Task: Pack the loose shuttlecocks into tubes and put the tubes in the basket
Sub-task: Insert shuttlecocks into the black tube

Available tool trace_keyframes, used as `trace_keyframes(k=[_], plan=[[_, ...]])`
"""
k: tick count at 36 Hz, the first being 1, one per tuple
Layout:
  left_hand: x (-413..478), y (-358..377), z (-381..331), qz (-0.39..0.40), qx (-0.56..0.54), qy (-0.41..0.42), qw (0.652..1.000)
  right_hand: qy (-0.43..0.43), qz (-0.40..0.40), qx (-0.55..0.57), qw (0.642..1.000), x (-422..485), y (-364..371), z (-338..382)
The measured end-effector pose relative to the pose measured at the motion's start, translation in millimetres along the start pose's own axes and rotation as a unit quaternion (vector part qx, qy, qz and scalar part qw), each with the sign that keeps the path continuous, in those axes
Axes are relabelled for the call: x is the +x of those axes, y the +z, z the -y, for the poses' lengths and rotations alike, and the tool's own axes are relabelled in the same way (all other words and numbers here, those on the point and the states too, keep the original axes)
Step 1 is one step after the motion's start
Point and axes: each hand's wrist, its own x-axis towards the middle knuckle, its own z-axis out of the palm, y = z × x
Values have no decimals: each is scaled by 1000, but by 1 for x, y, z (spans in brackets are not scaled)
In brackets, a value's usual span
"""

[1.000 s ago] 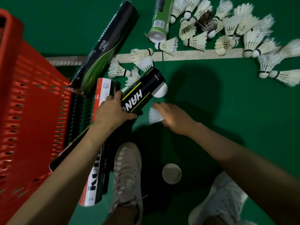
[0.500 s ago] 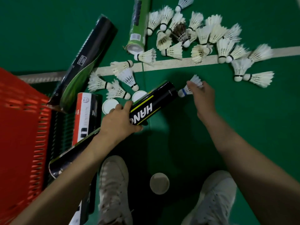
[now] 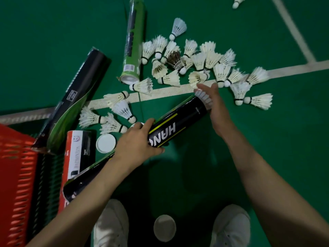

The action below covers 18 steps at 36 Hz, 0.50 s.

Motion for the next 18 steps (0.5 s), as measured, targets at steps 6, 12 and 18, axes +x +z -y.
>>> trace_keyframes(k=[6, 12, 18], plan=[[28, -3, -30, -23, 24, 24, 999, 2, 61, -37, 997, 16, -19, 2], [69, 10, -56, 28, 38, 25, 999, 24, -57, -48, 997, 43, -51, -13], [91, 16, -70, 64, 76, 28, 995, 26, -227, -333, 915, 64, -89, -39]])
